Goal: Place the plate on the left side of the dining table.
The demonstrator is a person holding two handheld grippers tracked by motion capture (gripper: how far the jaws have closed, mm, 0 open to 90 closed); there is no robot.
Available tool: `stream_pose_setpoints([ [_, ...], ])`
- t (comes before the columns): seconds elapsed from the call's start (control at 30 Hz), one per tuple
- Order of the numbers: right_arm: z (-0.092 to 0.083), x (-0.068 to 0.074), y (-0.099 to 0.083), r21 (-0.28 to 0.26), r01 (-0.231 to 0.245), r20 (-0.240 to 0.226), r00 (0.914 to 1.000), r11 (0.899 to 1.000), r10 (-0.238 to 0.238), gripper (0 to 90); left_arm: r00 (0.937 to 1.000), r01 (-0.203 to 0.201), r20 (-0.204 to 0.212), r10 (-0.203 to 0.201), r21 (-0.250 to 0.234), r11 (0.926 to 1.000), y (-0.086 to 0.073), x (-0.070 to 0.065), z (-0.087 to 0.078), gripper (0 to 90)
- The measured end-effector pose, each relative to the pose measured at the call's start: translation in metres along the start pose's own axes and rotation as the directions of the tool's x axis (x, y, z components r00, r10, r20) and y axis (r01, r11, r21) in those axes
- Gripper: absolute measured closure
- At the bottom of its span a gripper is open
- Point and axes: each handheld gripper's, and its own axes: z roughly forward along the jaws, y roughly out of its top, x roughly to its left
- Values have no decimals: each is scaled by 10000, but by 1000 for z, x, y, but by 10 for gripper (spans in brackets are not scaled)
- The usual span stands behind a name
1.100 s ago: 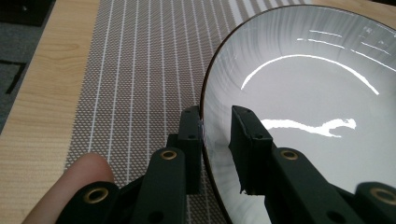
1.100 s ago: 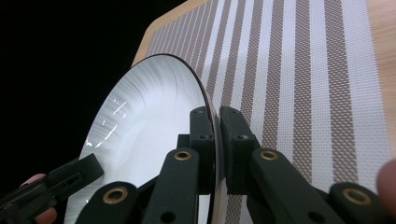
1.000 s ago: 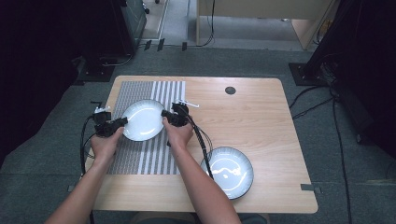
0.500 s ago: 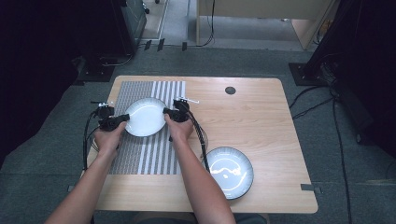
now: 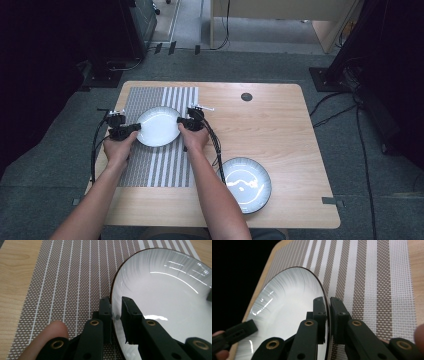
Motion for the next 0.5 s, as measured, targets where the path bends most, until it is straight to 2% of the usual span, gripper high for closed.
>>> stream_pose_setpoints([
  [0.17,2,0,-2,13,189,172,9997,9998,-189,821,9997,-180,-181,179,-53,9998,-1,-3,1,785],
  [0.3,3,3,-2,106,644,383,9972,9979,-648,793,9993,-265,-258,265,-14,9996,-1,-3,1,746],
  [0.37,2,6,-1,58,871,479,9950,9962,-873,699,9993,-200,-320,200,-4,9998,-1,-2,-1,677],
  [0.5,-1,6,0,72,1148,592,9916,9934,-1150,587,9966,-179,-810,159,-241,9996,-3,1,-7,586],
])
